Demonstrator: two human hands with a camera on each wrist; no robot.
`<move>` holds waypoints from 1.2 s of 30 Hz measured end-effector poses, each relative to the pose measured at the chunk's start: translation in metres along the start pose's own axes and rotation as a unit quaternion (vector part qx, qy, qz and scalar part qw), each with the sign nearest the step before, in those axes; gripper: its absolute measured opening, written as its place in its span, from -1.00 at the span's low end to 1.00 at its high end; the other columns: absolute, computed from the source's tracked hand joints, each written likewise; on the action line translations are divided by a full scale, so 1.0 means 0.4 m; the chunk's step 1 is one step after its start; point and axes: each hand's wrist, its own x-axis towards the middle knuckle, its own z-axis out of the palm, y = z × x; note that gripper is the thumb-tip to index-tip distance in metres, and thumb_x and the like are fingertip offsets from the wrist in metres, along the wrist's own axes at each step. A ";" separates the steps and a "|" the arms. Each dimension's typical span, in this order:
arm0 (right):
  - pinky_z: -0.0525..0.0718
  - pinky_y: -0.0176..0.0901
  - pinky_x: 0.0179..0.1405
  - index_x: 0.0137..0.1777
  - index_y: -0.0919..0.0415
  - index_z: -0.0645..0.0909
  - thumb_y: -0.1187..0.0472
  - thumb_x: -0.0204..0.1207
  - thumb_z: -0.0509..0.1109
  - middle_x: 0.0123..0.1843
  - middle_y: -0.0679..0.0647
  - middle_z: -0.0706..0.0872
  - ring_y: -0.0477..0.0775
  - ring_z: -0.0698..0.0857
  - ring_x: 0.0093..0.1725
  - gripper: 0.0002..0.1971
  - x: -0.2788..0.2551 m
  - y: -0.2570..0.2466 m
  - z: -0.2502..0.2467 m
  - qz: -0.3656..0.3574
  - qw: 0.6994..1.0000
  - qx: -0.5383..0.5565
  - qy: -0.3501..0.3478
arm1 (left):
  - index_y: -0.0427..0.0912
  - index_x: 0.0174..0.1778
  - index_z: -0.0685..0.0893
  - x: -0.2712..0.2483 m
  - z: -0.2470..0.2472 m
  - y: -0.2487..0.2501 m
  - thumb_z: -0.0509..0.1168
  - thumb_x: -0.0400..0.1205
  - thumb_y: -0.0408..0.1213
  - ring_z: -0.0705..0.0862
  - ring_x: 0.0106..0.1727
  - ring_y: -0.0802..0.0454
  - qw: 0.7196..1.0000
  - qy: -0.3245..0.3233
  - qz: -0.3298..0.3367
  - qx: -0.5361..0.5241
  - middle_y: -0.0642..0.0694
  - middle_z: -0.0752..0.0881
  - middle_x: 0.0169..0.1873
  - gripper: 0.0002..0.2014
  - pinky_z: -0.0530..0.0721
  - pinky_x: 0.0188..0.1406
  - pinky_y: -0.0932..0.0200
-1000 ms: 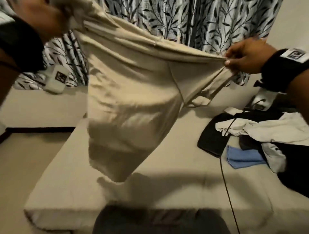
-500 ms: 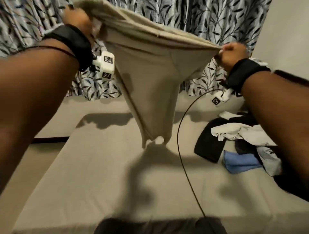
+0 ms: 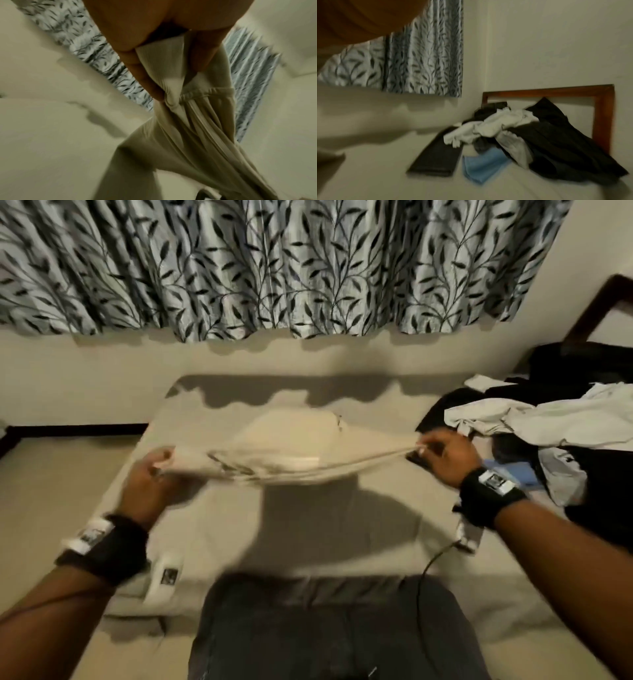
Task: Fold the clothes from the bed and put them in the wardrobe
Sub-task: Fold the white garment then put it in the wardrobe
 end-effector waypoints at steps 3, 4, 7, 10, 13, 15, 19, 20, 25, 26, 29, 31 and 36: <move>0.68 0.00 0.05 -0.15 0.11 0.80 0.25 0.52 0.58 -0.09 0.13 0.80 0.24 0.75 -0.03 -0.95 -0.118 0.134 0.201 0.038 0.989 -0.060 -0.130 | 0.02 -0.06 0.85 -0.145 0.064 -0.156 0.52 0.50 -0.59 0.82 -0.06 -0.11 0.983 -0.088 -0.102 0.123 -0.11 0.88 -0.12 -0.65 0.80 -0.09 0.17; 0.69 -0.03 0.11 -0.16 0.07 0.81 0.21 0.52 0.59 -0.05 0.12 0.81 0.23 0.76 0.02 -0.95 -0.147 0.166 0.251 0.057 0.979 -0.088 -0.172 | 0.19 -0.07 0.85 -0.179 0.050 -0.221 0.53 0.50 -0.59 0.83 -0.02 -0.02 0.974 -0.129 -0.113 0.150 0.03 0.88 -0.11 -0.55 0.77 0.00 0.18; 0.58 -0.29 0.05 -0.19 -0.09 0.76 0.17 0.51 0.53 0.05 0.04 0.84 0.13 0.78 0.12 -0.89 -0.212 0.205 0.347 0.103 0.937 -0.161 -0.291 | 0.34 -0.09 0.83 -0.236 0.049 -0.323 0.46 0.52 -0.65 0.83 0.01 0.16 0.953 -0.175 -0.130 0.211 0.15 0.88 -0.10 -0.40 0.75 0.15 0.01; 0.60 -0.25 0.05 -0.27 -0.09 0.68 0.18 0.50 0.46 0.11 0.04 0.85 0.13 0.78 0.14 -0.84 -0.228 0.201 0.383 0.108 0.895 -0.235 -0.363 | 0.38 -0.11 0.84 -0.285 0.065 -0.333 0.45 0.50 -0.68 0.83 0.00 0.21 0.951 -0.198 -0.124 0.204 0.16 0.88 -0.11 -0.36 0.72 0.10 0.24; 0.65 -0.16 0.06 -0.11 0.03 0.78 0.18 0.50 0.45 0.13 0.13 0.83 0.21 0.78 0.13 -0.92 -0.199 0.153 0.368 0.098 0.892 -0.274 -0.347 | 0.39 -0.11 0.85 -0.302 0.059 -0.330 0.48 0.49 -0.65 0.81 0.01 0.29 0.950 -0.201 -0.134 0.196 0.21 0.87 -0.10 -0.37 0.66 0.08 0.40; 0.66 -0.10 0.12 0.07 0.15 0.79 0.22 0.51 0.43 0.17 0.20 0.79 0.27 0.75 0.17 -0.81 -0.166 0.094 0.371 0.054 0.906 -0.283 -0.309 | 0.36 -0.17 0.87 -0.307 0.058 -0.330 0.48 0.48 -0.66 0.79 0.02 0.34 0.952 -0.196 -0.135 0.194 0.22 0.87 -0.09 -0.39 0.63 0.08 0.48; 0.66 0.04 0.18 0.21 0.24 0.71 0.29 0.57 0.32 0.25 0.23 0.68 0.36 0.71 0.22 -0.74 -0.123 -0.087 0.452 -0.111 0.930 -0.228 -0.267 | 0.25 -0.14 0.90 -0.310 0.065 -0.340 0.48 0.49 -0.66 0.80 0.04 0.30 0.952 -0.199 -0.144 0.182 0.20 0.87 -0.07 -0.45 0.63 0.08 0.50; 0.64 0.05 0.23 0.25 0.22 0.72 0.30 0.58 0.31 0.33 0.21 0.68 0.33 0.70 0.28 -0.71 -0.125 -0.126 0.474 -0.164 0.919 -0.211 -0.289 | 0.18 -0.15 0.91 -0.312 0.069 -0.340 0.47 0.49 -0.67 0.80 0.03 0.30 0.952 -0.201 -0.150 0.175 0.18 0.87 -0.08 -0.49 0.63 0.07 0.51; 0.43 -0.13 0.48 0.47 0.06 0.65 0.35 0.67 0.28 0.56 0.03 0.60 0.13 0.57 0.51 -0.58 -0.147 -0.155 0.516 -0.172 0.916 -0.146 -0.331 | 0.24 -0.18 0.89 -0.304 0.069 -0.331 0.50 0.50 -0.62 0.78 -0.01 0.39 0.951 -0.208 -0.154 0.170 0.25 0.86 -0.11 -0.50 0.59 0.01 0.56; 0.49 -0.11 0.43 0.42 0.06 0.68 0.32 0.67 0.30 0.49 0.05 0.67 0.15 0.62 0.45 -0.62 -0.147 -0.139 0.511 -0.126 0.935 -0.125 -0.306 | 0.31 -0.20 0.88 -0.301 0.067 -0.332 0.51 0.50 -0.61 0.78 0.00 0.38 0.952 -0.208 -0.152 0.167 0.25 0.86 -0.11 -0.46 0.59 0.02 0.56; 0.62 -0.15 0.20 0.24 0.01 0.75 0.16 0.63 0.38 0.25 0.03 0.79 0.15 0.74 0.24 -0.76 -0.150 -0.078 0.494 0.010 0.964 -0.094 -0.250 | 0.47 -0.17 0.83 -0.300 0.067 -0.333 0.49 0.49 -0.60 0.78 0.04 0.37 0.950 -0.210 -0.145 0.179 0.31 0.85 -0.07 -0.36 0.62 0.10 0.51; 0.64 -0.17 0.14 0.24 0.00 0.75 0.05 0.58 0.47 0.19 0.00 0.80 0.12 0.75 0.19 -0.74 -0.165 -0.067 0.488 0.019 0.947 -0.128 -0.293 | 0.50 -0.13 0.82 -0.299 0.075 -0.327 0.49 0.48 -0.59 0.77 0.07 0.38 0.950 -0.211 -0.142 0.179 0.36 0.83 -0.05 -0.35 0.61 0.12 0.51; 0.67 -0.11 0.33 0.60 -0.13 0.46 -0.27 0.28 0.69 0.36 -0.10 0.68 -0.05 0.71 0.18 -0.12 -0.272 -0.192 0.521 -0.039 0.861 -0.024 -0.506 | 0.55 -0.09 0.78 -0.267 0.138 -0.290 0.55 0.51 -0.52 0.77 0.00 0.41 0.958 -0.214 -0.139 0.133 0.41 0.81 -0.09 -0.37 0.60 0.04 0.55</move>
